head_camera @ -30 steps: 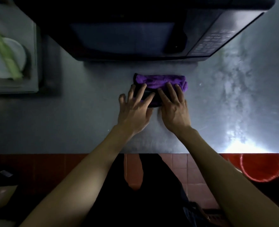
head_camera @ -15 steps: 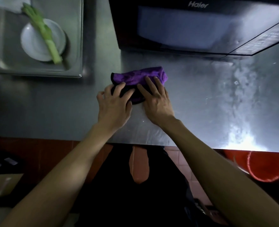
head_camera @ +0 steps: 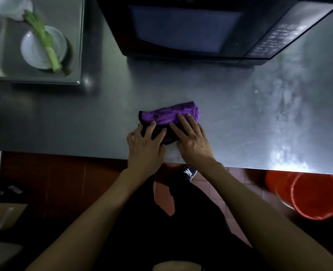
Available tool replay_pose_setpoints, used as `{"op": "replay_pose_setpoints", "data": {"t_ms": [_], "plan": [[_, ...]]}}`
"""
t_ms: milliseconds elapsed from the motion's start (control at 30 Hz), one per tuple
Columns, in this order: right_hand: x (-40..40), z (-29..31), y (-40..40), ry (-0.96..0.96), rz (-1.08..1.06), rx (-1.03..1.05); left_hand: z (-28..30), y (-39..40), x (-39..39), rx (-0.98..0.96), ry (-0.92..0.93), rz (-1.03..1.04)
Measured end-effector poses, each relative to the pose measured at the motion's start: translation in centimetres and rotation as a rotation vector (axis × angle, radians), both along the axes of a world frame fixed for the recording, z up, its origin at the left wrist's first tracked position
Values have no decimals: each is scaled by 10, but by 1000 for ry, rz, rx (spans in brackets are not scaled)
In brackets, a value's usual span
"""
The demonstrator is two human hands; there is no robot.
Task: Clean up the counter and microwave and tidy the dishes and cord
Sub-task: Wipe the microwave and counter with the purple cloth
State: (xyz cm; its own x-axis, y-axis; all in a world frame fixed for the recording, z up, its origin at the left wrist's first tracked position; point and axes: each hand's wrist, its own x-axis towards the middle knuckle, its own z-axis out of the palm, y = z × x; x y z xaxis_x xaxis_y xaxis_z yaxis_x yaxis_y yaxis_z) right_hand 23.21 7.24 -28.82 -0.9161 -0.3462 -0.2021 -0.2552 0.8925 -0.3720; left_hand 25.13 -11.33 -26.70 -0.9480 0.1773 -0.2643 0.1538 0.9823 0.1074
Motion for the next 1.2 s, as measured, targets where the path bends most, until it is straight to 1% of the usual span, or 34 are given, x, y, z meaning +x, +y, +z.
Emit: {"op": "replay_pose_setpoints", "data": {"t_ms": [100,267,433,667,867,933,1100,1200], "plan": [[7,1,31,-2,-10,0,2,32,7,-11,-16,-3],[16,4,77,6,-87,3,4,81,-1,30,-50,-58],[-1,4,98,-7,-149,18,-1,108,-28,24,-9,-114],[-77,4,104,-47,-187,26,-5,112,-102,-9,-9,-175],[-141,-4,107,-52,-218,98,-5,116,-173,40,-43,-167],[-150,-5,109,-43,-234,112,-5,120,-183,55,-51,-166],[-147,1,101,-9,-327,54,-5,119,-186,104,26,-174],[-140,4,102,9,-374,14,-3,123,-183,121,3,-186]]}}
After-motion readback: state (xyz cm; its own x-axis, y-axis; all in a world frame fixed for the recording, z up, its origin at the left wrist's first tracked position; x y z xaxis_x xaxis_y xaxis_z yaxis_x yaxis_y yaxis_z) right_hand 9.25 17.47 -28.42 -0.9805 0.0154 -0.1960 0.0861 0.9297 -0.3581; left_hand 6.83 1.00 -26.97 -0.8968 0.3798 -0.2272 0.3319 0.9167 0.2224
